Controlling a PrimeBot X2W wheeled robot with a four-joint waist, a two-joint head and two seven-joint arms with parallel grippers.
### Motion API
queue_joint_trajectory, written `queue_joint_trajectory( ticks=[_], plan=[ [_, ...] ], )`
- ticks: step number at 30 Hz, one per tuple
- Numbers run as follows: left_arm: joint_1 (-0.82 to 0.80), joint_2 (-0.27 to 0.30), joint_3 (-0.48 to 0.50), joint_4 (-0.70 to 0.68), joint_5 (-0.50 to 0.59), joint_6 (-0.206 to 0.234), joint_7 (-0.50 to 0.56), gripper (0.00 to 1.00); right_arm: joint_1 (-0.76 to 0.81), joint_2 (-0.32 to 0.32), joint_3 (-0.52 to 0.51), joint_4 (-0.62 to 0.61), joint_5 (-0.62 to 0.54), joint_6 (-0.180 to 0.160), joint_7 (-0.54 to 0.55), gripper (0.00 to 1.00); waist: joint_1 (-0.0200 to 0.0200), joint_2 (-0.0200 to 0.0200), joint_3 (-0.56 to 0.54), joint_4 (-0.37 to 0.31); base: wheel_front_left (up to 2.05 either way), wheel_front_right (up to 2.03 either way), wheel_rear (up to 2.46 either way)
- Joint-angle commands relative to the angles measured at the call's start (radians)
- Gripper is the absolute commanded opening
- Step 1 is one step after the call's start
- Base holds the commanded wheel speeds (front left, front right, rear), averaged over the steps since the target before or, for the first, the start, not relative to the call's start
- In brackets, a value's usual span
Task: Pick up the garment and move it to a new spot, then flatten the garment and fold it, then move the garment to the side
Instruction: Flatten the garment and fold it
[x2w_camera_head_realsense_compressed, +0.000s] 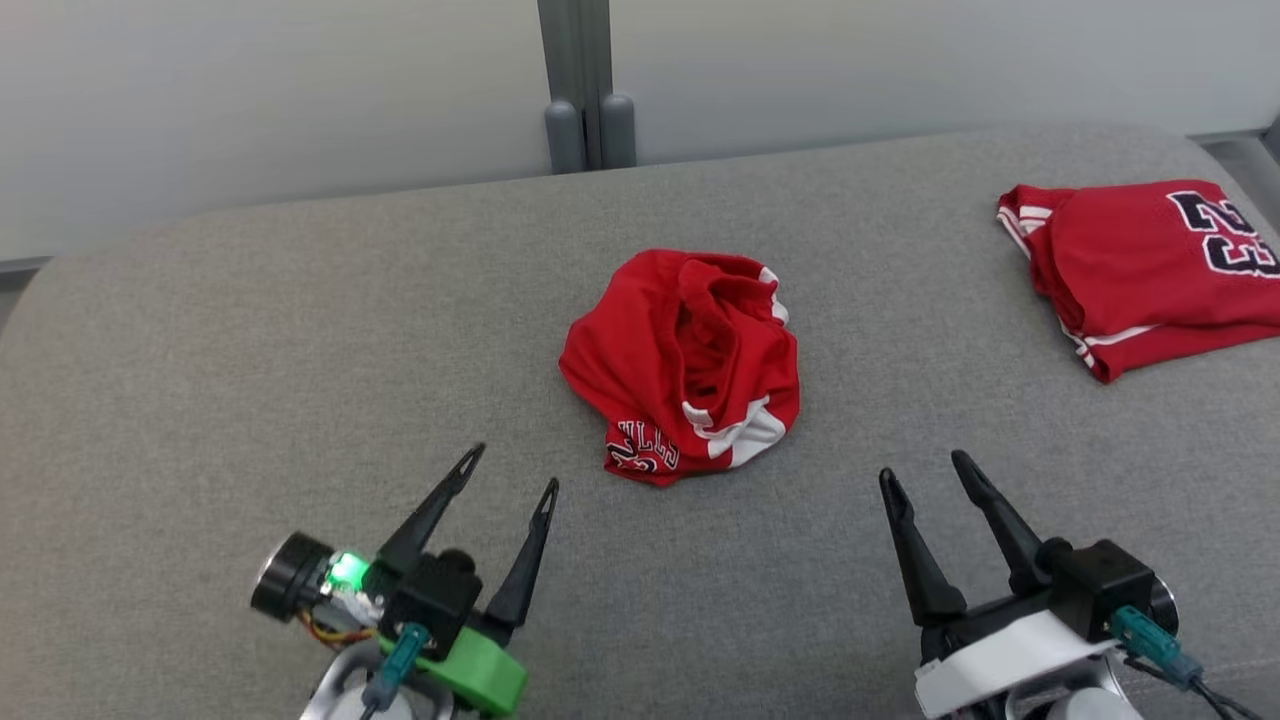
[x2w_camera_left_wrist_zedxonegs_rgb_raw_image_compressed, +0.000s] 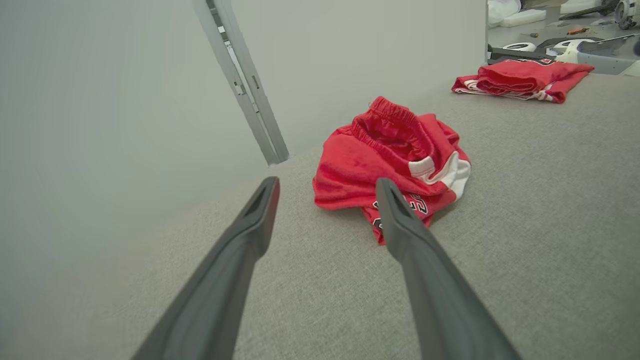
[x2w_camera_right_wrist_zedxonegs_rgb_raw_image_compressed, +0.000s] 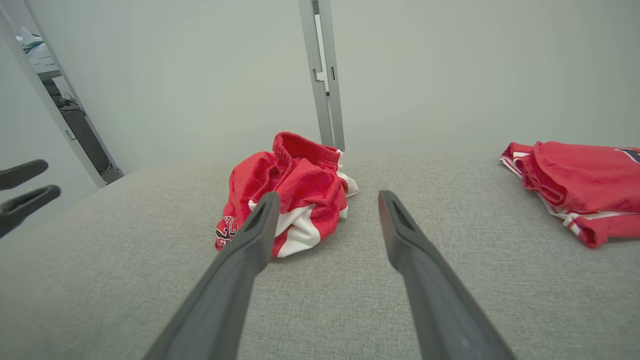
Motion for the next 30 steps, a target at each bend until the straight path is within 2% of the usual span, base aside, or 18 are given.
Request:
queue_joint_trajectory(
  ticks=[1,7,15,24,30],
  plan=[
    [-0.064,0.018,-0.023,0.026,0.017,-0.006,0.000,1.00,-0.030,-0.002,-0.005,-0.009,-0.007,0.000,0.000,1.00,0.0000,-0.0001,0.080,-0.040,0.00,0.00,0.00],
    [-0.277,0.065,-0.166,0.163,0.067,-0.014,0.000,1.00,-0.078,0.002,-0.015,-0.020,-0.017,0.000,0.000,1.00,0.0000,-0.0001,0.166,-0.087,0.00,0.00,0.00],
    [-0.470,0.109,-0.378,0.299,0.006,-0.013,0.000,1.00,-0.112,0.010,-0.019,-0.028,-0.019,0.000,0.000,1.00,0.0000,-0.0001,0.224,-0.137,0.00,0.00,0.00],
    [-0.575,0.135,-0.467,0.348,-0.033,-0.014,0.000,1.00,-0.124,0.030,-0.039,-0.029,0.007,0.000,0.000,1.00,0.0000,-0.0001,0.265,-0.163,0.00,0.00,0.00],
    [-0.617,0.154,-0.522,0.347,-0.012,-0.014,0.000,1.00,-0.140,0.040,-0.050,-0.027,0.023,0.000,0.000,1.00,0.0000,-0.0001,0.279,-0.169,0.00,0.00,0.00]
  ],
)
